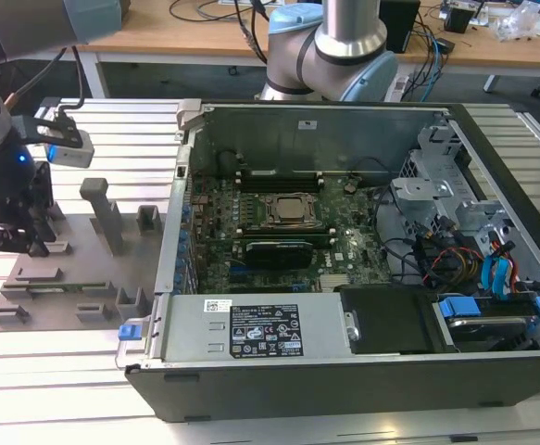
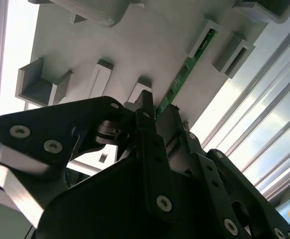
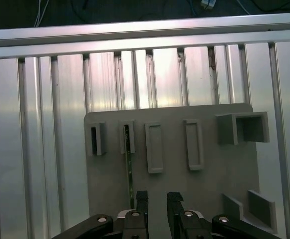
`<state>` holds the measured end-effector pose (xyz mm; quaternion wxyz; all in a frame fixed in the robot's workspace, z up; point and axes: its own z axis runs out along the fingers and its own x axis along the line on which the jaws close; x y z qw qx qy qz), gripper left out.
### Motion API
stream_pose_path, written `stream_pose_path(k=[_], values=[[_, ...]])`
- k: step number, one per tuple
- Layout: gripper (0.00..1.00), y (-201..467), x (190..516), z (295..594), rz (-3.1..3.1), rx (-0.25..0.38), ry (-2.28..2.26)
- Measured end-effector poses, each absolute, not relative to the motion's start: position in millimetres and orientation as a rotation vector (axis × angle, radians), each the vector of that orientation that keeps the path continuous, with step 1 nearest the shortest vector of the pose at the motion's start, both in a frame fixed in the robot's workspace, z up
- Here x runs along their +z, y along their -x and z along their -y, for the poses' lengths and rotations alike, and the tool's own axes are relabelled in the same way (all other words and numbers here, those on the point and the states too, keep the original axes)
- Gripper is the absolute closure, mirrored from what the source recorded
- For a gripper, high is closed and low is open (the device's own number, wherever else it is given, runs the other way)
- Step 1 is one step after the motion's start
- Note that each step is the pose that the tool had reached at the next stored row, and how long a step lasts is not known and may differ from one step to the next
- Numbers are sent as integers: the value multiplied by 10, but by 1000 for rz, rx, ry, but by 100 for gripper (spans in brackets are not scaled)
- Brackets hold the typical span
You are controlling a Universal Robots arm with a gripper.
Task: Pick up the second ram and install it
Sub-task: 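Pick up the second ram and move it above second insertion slot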
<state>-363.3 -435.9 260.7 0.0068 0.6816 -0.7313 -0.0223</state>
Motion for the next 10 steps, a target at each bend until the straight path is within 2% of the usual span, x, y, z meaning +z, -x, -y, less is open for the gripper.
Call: stream_pose_path(k=[10], values=[[70, 3632, 2515, 4379, 2285, -70, -2136]])
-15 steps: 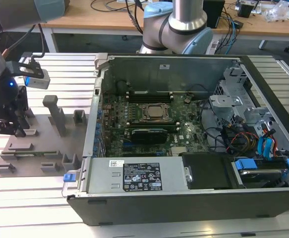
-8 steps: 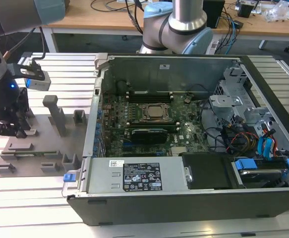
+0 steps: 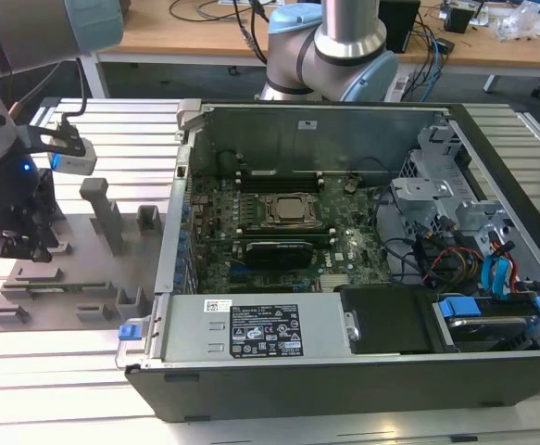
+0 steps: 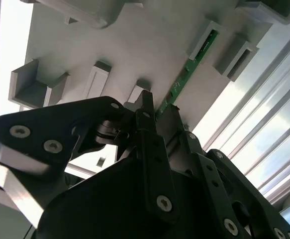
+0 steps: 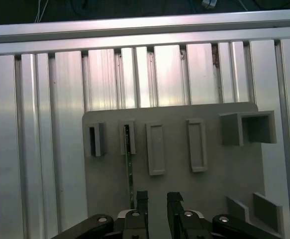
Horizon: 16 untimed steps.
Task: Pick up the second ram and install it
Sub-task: 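Pick up the second ram and move it above second insertion slot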
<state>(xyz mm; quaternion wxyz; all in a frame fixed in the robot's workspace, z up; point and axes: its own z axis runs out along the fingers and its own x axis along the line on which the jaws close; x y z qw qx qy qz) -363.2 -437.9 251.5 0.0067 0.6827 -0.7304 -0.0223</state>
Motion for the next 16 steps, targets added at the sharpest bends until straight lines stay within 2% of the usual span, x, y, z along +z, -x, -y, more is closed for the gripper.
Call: stream_pose_path(k=[7, 16], values=[[70, 3633, 2446, 4623, 2275, -70, -2145], [70, 3538, 2172, 4622, 2201, -65, -2215]])
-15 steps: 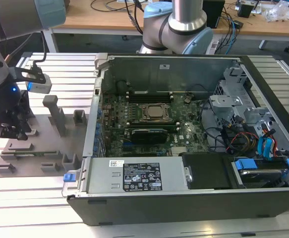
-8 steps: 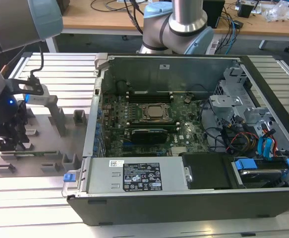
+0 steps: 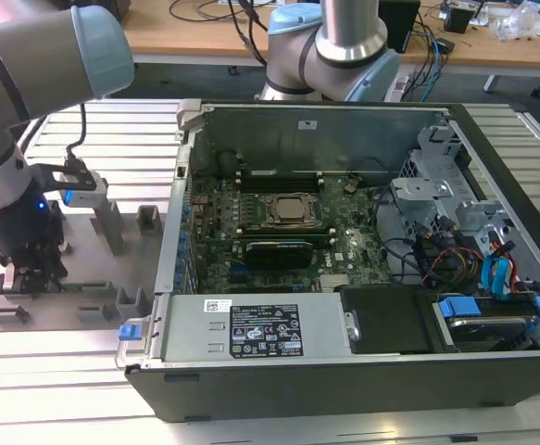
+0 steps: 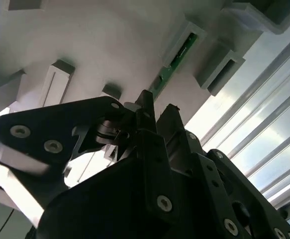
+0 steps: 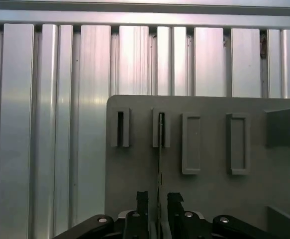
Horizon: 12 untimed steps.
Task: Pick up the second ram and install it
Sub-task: 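Pick up the second ram and move it above second insertion slot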
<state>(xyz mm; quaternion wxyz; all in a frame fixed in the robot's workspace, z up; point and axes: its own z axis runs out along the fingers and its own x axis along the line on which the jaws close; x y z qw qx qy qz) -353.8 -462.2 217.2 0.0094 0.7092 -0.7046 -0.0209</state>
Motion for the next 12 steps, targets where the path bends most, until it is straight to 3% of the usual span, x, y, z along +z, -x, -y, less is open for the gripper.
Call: stream_pose_path(k=[10, 12], values=[[71, 3599, 2023, 4602, 2218, -66, -2197], [85, 3599, 2022, 4602, 2218, -66, -2197]])
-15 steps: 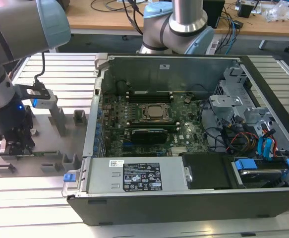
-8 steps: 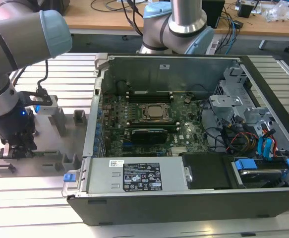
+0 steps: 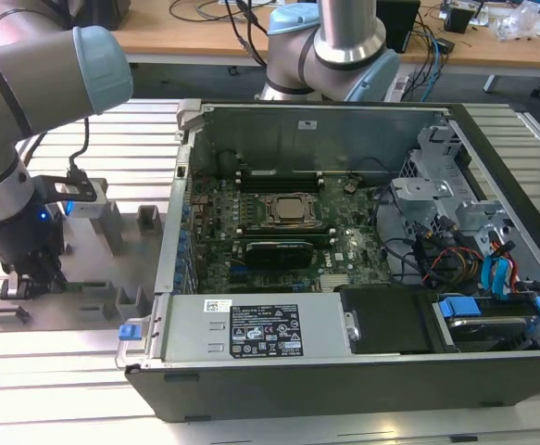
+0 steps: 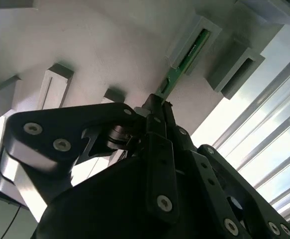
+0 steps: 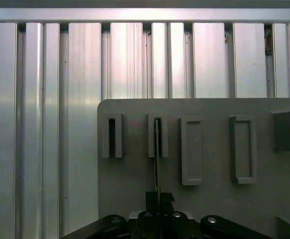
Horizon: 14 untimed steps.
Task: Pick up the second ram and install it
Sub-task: 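Pick up the second ram and move it above second insertion slot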
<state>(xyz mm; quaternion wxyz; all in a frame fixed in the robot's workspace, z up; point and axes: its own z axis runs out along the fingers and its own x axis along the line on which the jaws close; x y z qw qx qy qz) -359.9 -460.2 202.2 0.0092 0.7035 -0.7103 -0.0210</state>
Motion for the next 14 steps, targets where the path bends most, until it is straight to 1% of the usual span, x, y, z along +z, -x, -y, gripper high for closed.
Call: stream_pose_path(k=[1, 10, 14], values=[[87, 3599, 2021, 4602, 2218, -66, -2197], [87, 3599, 2017, 4602, 2218, -66, -2197], [87, 3599, 2176, 4602, 2219, -66, -2197]])
